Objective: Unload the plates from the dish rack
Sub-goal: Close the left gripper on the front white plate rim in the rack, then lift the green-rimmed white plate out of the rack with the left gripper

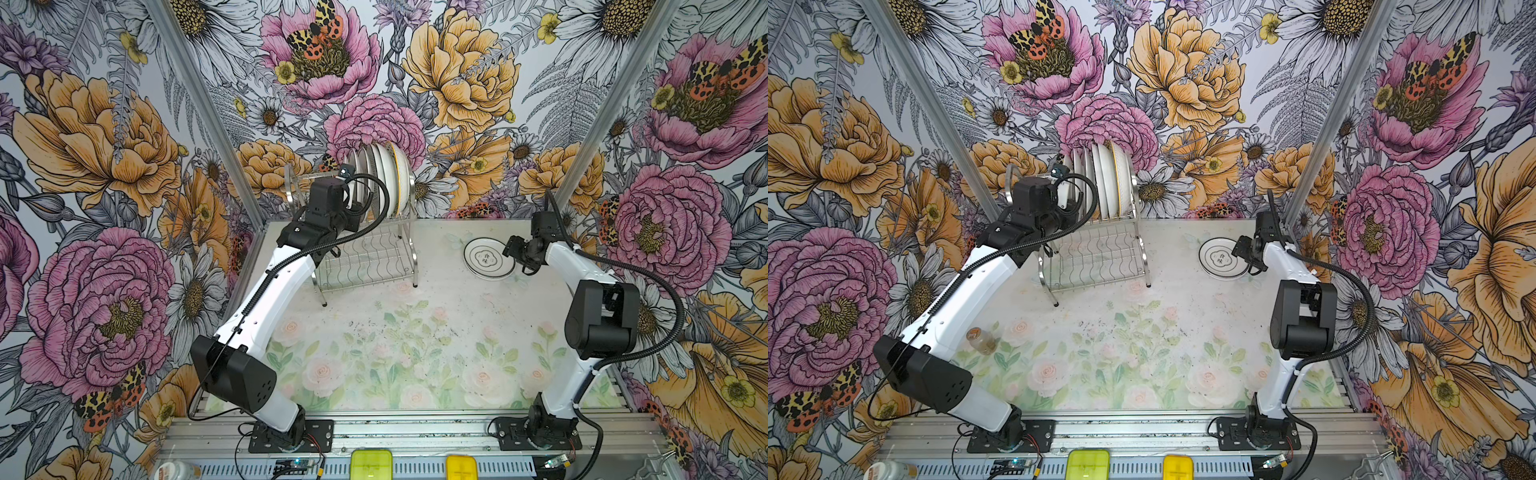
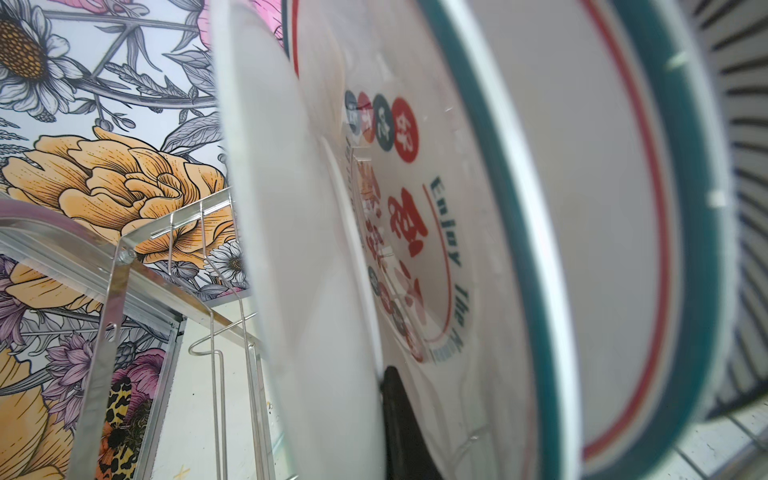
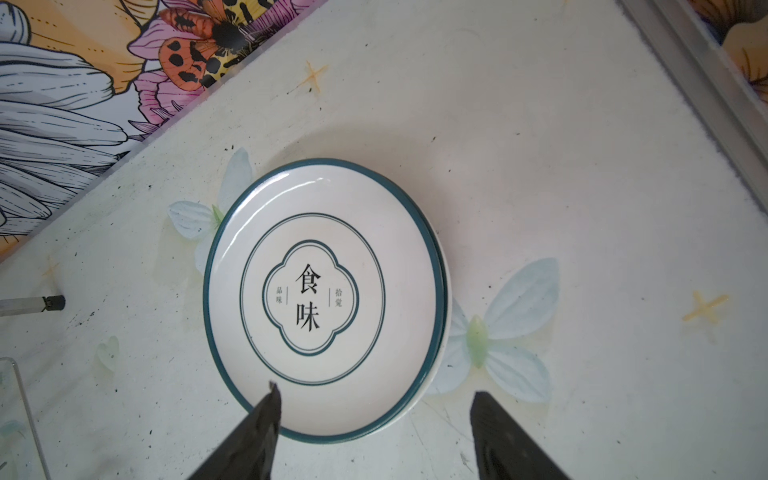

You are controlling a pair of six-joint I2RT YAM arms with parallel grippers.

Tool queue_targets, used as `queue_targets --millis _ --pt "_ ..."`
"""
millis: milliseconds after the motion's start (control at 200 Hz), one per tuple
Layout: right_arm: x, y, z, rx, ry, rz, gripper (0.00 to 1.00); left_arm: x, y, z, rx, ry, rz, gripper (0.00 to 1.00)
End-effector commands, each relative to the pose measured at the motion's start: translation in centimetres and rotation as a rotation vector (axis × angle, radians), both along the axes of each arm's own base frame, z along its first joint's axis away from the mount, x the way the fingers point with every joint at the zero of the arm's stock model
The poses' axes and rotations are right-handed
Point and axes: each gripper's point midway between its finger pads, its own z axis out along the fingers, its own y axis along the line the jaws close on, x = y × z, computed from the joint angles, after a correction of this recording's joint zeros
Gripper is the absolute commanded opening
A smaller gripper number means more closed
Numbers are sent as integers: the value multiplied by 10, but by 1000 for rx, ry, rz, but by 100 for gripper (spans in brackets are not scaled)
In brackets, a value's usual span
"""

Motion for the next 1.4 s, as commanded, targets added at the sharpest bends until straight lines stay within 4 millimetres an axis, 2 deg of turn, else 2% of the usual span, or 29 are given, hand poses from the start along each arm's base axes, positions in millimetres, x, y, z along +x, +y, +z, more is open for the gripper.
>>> queue_targets --millis 0,470,756,976,1111,1396 --pt "5 -3 23 -7 -71 -2 74 -12 22 49 -1 -120 63 11" --pt "4 -3 24 -4 -73 0 74 -25 18 67 -51 -159 21 10" --pt "3 -2 33 6 -93 -2 75 -44 17 87 -60 -205 3 10" --pt "-6 1 56 15 -140 -7 76 -67 12 99 -44 -241 -5 10" --pt "-16 2 78 15 -183 -17 76 -85 8 106 -24 -260 0 10" --pt "-52 14 123 69 -287 -15 78 -132 -16 108 -21 -281 -61 10"
